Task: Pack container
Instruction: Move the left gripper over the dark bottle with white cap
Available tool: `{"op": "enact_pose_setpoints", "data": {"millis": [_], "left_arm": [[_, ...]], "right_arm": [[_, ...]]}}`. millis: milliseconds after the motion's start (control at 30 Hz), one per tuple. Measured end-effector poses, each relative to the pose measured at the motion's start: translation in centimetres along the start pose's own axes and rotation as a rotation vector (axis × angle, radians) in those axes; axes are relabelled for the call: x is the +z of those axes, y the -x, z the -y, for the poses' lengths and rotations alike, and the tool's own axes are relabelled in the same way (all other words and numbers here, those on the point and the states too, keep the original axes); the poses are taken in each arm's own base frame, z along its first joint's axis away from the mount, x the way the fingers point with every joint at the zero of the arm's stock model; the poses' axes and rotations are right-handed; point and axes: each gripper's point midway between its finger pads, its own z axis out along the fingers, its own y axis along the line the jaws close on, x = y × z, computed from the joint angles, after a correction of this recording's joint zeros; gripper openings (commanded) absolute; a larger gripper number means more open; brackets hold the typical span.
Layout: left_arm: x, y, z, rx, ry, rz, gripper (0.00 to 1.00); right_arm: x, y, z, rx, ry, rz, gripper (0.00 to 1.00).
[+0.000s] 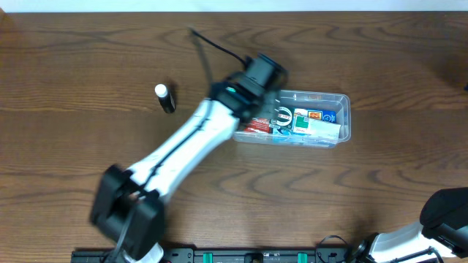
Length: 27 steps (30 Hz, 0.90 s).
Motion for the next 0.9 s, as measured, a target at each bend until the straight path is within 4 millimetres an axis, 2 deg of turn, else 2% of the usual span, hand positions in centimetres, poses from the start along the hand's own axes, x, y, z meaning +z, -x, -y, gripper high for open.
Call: {"op": "enact_pose_setpoints", "data": {"millis": [133,200,367,533,633,900], "left_arm": [[-3.4,2.5,-4.9,-0.06,0.055,0.053,0.88],[-4.5,3.4,-7.4,-0.083,0.085,0.075,0.97],[-5.6,5.0,-13.2,-0.126,0.161,0.104,0.98],[-6.3,5.5,-17.7,-0.182,0.219,0.108,0.98],[-6.6,5.6,-19.4,-0.205,0.241,0.111,0.98],[-6.6,5.6,-21.4,-0.171,0.268,0.103,0.98]], "right_arm": [[0.0,0.0,0.0,0.0,0.0,0.0,0.99],[0.0,0.0,0.0,0.0,0.0,0.0,1.0],[0.0,0.0,0.0,0.0,0.0,0.0,0.99],[0.0,0.0,0.0,0.0,0.0,0.0,0.99],[0.0,0.0,0.0,0.0,0.0,0.0,0.99],[0.0,0.0,0.0,0.0,0.0,0.0,0.99]]}}
